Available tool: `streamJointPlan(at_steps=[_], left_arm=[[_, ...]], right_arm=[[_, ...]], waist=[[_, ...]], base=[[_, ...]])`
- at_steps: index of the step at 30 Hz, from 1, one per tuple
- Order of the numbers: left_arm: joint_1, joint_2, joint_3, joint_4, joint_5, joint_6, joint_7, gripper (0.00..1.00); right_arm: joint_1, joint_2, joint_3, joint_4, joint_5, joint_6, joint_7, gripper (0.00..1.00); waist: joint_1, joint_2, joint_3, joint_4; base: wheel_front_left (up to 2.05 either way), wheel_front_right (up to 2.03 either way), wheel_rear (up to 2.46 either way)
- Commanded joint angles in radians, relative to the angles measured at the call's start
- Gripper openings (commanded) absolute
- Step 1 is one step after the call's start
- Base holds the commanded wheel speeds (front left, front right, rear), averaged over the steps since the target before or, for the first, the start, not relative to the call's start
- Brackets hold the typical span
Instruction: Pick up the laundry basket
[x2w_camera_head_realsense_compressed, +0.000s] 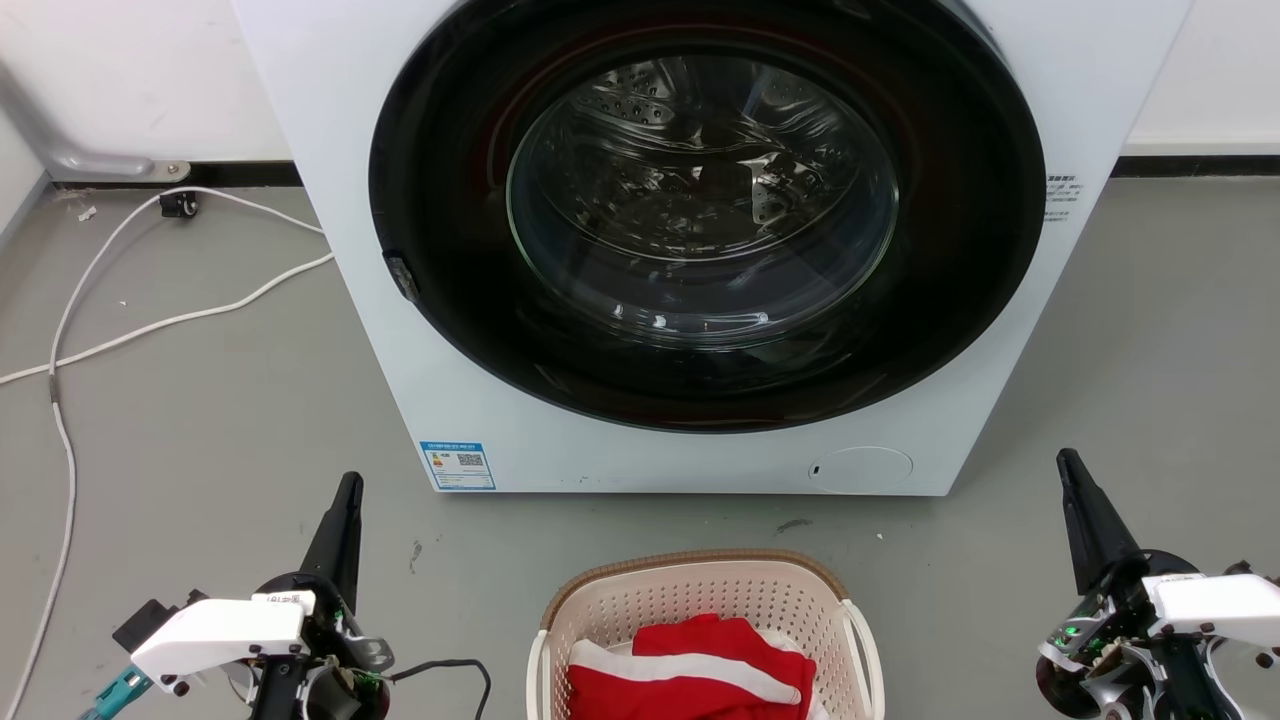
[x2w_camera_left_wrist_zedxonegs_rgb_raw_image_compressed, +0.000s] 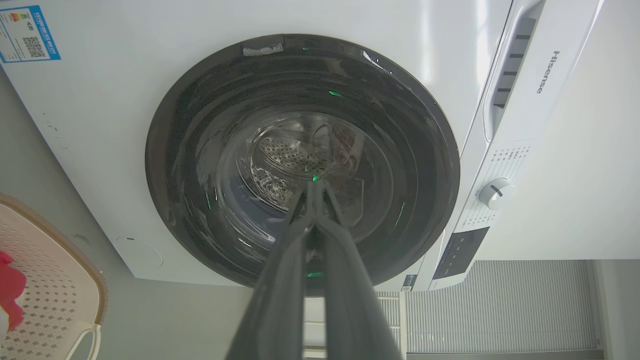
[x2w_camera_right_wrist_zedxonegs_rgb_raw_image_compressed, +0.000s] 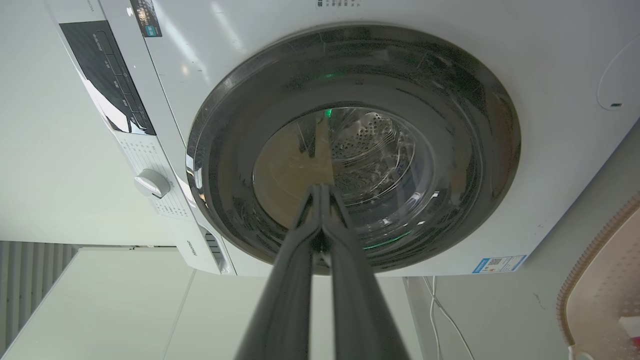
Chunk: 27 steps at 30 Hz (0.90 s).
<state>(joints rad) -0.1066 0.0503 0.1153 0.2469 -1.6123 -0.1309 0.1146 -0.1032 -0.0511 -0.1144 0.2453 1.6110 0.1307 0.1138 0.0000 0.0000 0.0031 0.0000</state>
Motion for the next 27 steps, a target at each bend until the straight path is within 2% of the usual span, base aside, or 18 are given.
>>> streamJointPlan(at_steps=[1, 15, 16, 27], left_arm=[[-0.004, -0.002, 0.002, -0.005, -0.002, -0.004, 0.002, 0.00], [-0.004, -0.002, 0.002, -0.005, -0.002, -0.004, 0.002, 0.00], [0.001, 0.000, -0.001, 0.003, 0.000, 0.000, 0.000, 1.00], [0.013, 0.002, -0.054, -0.013, 0.038, 0.000, -0.049, 1.00]], right_arm=[[-0.012, 0.002, 0.000, 0.000, 0.004, 0.000, 0.002, 0.00], [-0.012, 0.002, 0.000, 0.000, 0.004, 0.000, 0.001, 0.00], [0.002, 0.000, 0.000, 0.002, 0.000, 0.000, 0.000, 1.00], [0.044, -0.002, 0.022, -0.026, -0.043, 0.000, -0.048, 1.00]], waist=[[0.0000, 0.0000, 0.000, 0.000], [0.0000, 0.0000, 0.000, 0.000], [0.0000, 0.0000, 0.000, 0.000], [0.0000, 0.0000, -0.001, 0.000]], base=[[0.00, 0.00, 0.00], [0.00, 0.00, 0.00], [0.00, 0.00, 0.00], [0.00, 0.00, 0.00]])
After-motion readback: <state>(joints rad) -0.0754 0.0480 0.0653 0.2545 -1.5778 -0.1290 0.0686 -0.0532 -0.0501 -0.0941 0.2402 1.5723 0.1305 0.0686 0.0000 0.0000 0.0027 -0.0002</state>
